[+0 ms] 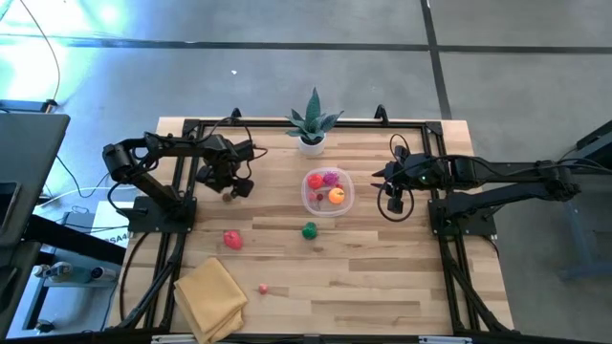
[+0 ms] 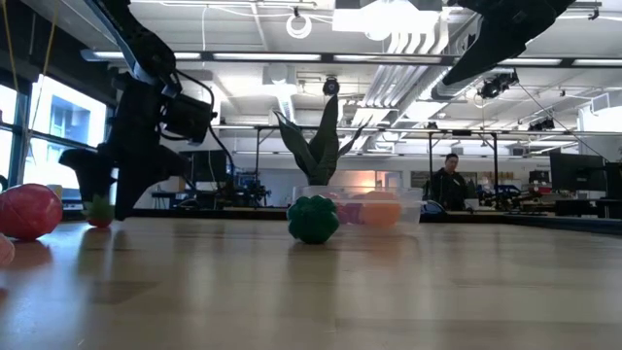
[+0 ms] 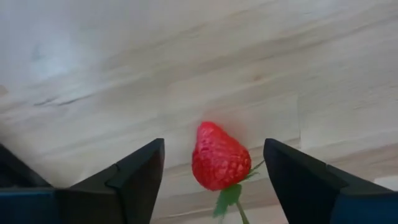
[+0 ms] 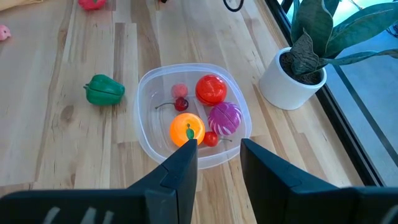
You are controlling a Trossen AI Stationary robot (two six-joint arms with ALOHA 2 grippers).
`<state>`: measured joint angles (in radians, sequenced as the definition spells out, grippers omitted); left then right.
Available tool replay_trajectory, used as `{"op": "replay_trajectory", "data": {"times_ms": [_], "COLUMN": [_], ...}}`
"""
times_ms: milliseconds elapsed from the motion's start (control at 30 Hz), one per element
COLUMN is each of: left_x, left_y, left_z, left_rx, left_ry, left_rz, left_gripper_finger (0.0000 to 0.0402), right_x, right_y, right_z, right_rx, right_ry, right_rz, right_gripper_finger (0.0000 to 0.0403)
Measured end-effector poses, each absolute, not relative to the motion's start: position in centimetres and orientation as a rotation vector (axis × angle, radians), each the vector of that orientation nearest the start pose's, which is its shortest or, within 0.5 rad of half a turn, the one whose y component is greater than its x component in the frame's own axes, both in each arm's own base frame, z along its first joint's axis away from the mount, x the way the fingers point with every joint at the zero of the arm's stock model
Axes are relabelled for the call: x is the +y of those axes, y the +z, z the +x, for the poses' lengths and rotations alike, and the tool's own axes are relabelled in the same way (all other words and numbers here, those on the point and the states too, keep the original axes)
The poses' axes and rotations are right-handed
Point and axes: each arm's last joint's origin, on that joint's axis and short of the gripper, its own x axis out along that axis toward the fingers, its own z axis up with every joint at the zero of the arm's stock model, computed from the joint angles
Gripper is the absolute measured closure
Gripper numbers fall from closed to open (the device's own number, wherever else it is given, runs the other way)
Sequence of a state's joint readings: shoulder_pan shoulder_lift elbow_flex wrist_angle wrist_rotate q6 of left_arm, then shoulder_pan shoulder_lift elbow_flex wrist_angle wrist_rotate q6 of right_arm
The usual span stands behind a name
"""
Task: Pick and placing Produce into tupperware
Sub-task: Put the red strawberry into the transparent container
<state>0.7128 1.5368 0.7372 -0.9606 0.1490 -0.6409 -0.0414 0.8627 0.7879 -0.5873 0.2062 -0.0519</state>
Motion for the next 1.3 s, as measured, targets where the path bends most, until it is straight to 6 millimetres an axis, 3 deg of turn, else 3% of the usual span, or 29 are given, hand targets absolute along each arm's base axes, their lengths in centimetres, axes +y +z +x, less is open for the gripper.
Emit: {"op": "replay_trajectory", "data": {"times_ms": [733, 1000, 1300], "left_x": [13.1, 13.2, 13.3], "left_y": [13.9, 12.2, 12.0], "left_z": [15.9, 16.1, 16.2], "left_rx": [1.481, 1.578, 1.591], "left_ry": [0.973, 0.96, 0.945], "left_rz": [-1.268, -1.322, -1.298], "left_gripper_finger": [0.0158, 0.0169, 0.0168], "right_x": [-1.3, -1.3, -1.3], "right_y": [28.7, 28.7, 28.7], "right_z": [17.2, 17.3, 17.2], "right_rx": [0.668, 0.667, 0.667], "right_ry": [-0.221, -0.221, -0.222], "right_rz": [-0.105, -0.104, -0.104], "right_gripper_finger": [0.029, 0.029, 0.029]}}
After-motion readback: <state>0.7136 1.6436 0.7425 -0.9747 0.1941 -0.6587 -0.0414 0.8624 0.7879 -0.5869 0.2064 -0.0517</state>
